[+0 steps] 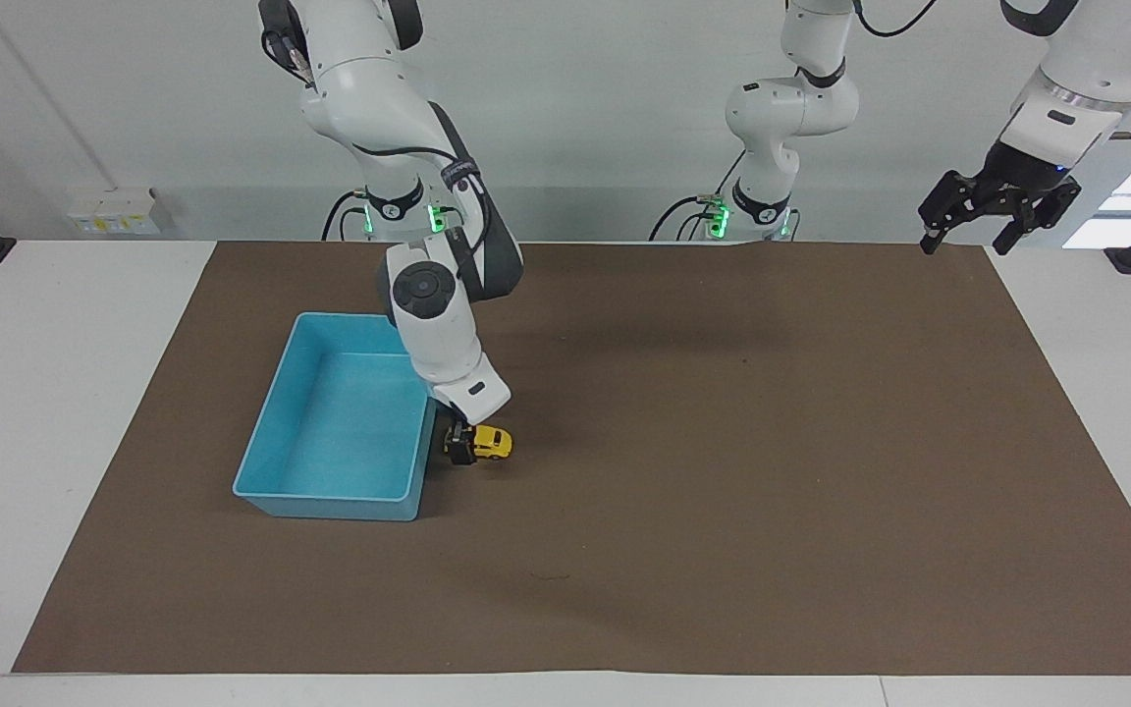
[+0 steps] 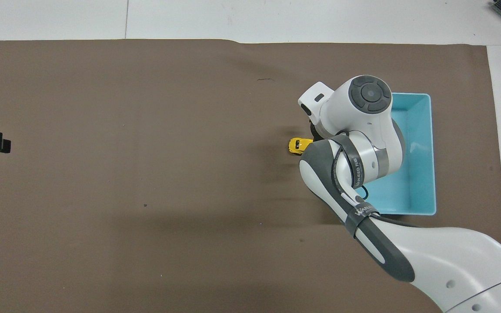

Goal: Wind up and store yellow beetle car
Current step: 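Lower the right gripper and grasp the yellow car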

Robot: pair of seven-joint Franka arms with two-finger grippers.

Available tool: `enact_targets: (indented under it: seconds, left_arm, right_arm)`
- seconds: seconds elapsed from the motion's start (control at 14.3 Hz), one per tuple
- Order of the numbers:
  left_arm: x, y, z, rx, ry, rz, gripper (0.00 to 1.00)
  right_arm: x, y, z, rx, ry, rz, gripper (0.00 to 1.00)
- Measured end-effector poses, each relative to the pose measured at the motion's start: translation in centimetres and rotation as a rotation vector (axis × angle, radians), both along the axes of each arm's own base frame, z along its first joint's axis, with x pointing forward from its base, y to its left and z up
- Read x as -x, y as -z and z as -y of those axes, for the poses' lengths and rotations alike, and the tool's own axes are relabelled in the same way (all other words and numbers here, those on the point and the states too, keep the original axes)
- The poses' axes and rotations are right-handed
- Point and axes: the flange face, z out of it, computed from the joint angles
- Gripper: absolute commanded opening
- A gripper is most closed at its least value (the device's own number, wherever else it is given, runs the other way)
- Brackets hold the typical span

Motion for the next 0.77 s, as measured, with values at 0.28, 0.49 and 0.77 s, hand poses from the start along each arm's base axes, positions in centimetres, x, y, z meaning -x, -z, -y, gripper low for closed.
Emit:
enact_targets:
  seconds: [0.28,0.49,0.77]
  left_arm:
    - [0.0,0.0,0.0,0.000,0.000,0.000,1.00]
    - [0.0,0.0,0.0,0.000,0.000,0.000,1.00]
    - [0.0,0.0,0.0,0.000,0.000,0.000,1.00]
  right_arm:
    - [0.5,1.2,0.1,-0.001,-0.011,0.004,0.99]
    - [0.7,1.6,0.2,0.002,-0.011,-0.004,0.81]
    - [0.8,1.6,0.2,0.002,-0.011,-0.004,0.35]
